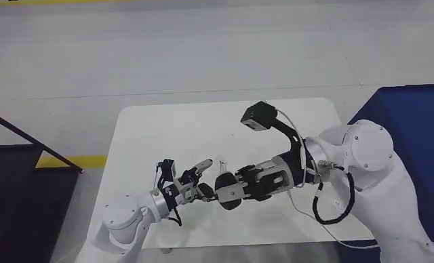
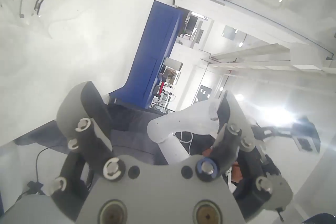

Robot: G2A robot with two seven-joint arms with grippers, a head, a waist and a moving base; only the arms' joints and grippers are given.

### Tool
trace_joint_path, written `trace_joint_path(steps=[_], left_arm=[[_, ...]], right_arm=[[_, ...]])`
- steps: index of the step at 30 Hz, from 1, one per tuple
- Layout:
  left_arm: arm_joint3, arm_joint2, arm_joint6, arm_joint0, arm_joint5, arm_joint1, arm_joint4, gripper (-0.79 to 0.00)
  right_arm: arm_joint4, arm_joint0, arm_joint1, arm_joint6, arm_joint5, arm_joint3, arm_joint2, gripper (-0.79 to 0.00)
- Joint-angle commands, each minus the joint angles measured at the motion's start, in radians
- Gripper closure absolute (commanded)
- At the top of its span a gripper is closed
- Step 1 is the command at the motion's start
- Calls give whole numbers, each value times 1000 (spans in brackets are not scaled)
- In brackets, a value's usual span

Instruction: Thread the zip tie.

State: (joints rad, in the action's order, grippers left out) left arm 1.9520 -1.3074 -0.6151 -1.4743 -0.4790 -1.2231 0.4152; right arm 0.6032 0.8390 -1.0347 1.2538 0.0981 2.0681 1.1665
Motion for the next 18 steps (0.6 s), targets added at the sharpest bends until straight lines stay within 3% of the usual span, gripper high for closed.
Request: trace_joint_path(steps=[1, 7, 10, 18], left_arm=[[0, 0, 0, 0, 0, 0, 0, -785], [0, 0, 0, 0, 0, 0, 0, -785], [0, 0, 0, 0, 0, 0, 0, -785], [0, 0, 0, 0, 0, 0, 0, -785]], right_arm=[[53, -15, -5, -19, -70, 22, 9, 0], [41, -17, -10, -67, -232, 112, 42, 0], [-140, -8, -1, -118, -206, 130, 91, 0], [-140, -8, -1, -118, -206, 130, 91, 0]])
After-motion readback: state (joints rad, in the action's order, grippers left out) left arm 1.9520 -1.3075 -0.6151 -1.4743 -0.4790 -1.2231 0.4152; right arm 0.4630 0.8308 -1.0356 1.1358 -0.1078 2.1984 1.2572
